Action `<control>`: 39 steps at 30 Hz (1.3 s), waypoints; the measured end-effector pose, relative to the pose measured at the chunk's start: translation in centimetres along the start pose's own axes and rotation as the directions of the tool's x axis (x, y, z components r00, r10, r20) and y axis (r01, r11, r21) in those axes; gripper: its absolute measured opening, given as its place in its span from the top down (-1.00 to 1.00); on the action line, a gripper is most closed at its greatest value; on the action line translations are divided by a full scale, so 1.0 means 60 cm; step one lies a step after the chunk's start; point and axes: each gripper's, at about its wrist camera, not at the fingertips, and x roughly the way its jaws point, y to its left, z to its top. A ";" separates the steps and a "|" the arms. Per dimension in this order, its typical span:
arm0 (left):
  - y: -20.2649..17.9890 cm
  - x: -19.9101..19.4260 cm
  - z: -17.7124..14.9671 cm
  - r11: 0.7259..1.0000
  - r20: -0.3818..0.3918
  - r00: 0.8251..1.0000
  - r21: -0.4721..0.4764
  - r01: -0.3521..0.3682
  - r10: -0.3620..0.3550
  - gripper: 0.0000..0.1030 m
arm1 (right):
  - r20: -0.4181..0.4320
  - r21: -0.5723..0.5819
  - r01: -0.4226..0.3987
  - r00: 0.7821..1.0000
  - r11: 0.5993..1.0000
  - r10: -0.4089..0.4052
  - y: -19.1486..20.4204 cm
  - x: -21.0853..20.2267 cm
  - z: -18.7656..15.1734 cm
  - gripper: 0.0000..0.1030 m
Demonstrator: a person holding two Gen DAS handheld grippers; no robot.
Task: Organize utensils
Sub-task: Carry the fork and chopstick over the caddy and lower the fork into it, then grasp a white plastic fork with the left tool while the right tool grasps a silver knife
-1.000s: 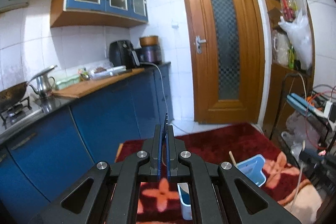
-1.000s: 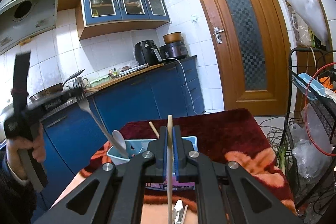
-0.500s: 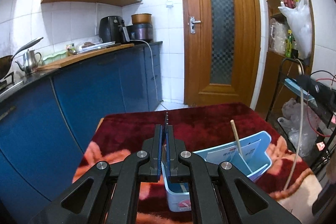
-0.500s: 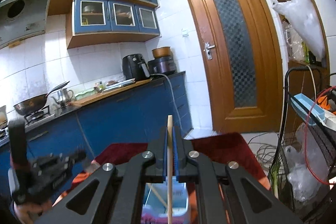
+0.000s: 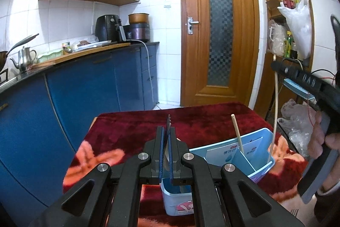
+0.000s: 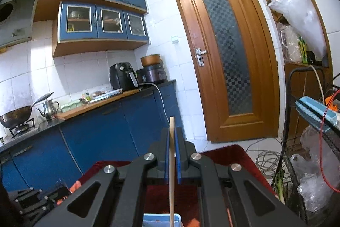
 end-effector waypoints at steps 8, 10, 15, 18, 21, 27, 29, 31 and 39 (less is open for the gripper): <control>0.006 -0.001 -0.001 0.999 -0.025 1.000 -0.044 0.012 -0.013 0.65 | -0.134 0.012 -0.066 0.989 0.998 0.067 -0.013 0.001 -0.038 0.85; 0.006 -0.007 -0.002 0.998 -0.027 0.999 -0.056 0.019 -0.021 0.54 | -0.154 0.019 -0.071 0.985 0.997 0.073 -0.016 -0.003 -0.043 0.85; 0.003 -0.027 -0.005 0.997 -0.036 0.999 -0.071 0.037 -0.039 0.52 | -0.139 -0.008 -0.099 0.986 0.995 0.097 -0.014 -0.035 -0.050 0.35; 0.001 -0.043 -0.011 0.996 -0.046 0.998 -0.078 0.038 -0.042 0.52 | -0.133 -0.019 -0.112 0.985 0.993 0.109 -0.009 -0.058 -0.047 0.27; 0.001 -0.057 -0.019 0.995 -0.061 0.998 -0.090 0.030 -0.036 0.51 | -0.149 -0.014 -0.113 0.983 0.993 0.110 -0.007 -0.081 -0.046 0.27; 0.002 -0.083 -0.042 0.995 -0.099 0.995 -0.102 0.017 -0.028 0.51 | -0.189 -0.038 -0.118 0.976 0.992 0.108 0.010 -0.129 -0.058 0.27; 0.002 -0.091 -0.051 0.995 -0.111 0.994 -0.098 0.003 -0.014 0.51 | -0.200 -0.045 -0.120 0.974 0.992 0.109 0.014 -0.143 -0.064 0.27; 0.001 -0.101 -0.062 0.995 -0.126 0.992 -0.097 -0.009 -0.004 0.51 | -0.213 -0.044 -0.125 0.971 0.991 0.113 0.016 -0.158 -0.073 0.27; 0.002 -0.127 -0.105 0.993 -0.189 0.982 -0.113 -0.024 0.002 0.51 | -0.286 -0.040 -0.136 0.951 0.990 0.119 0.019 -0.198 -0.113 0.27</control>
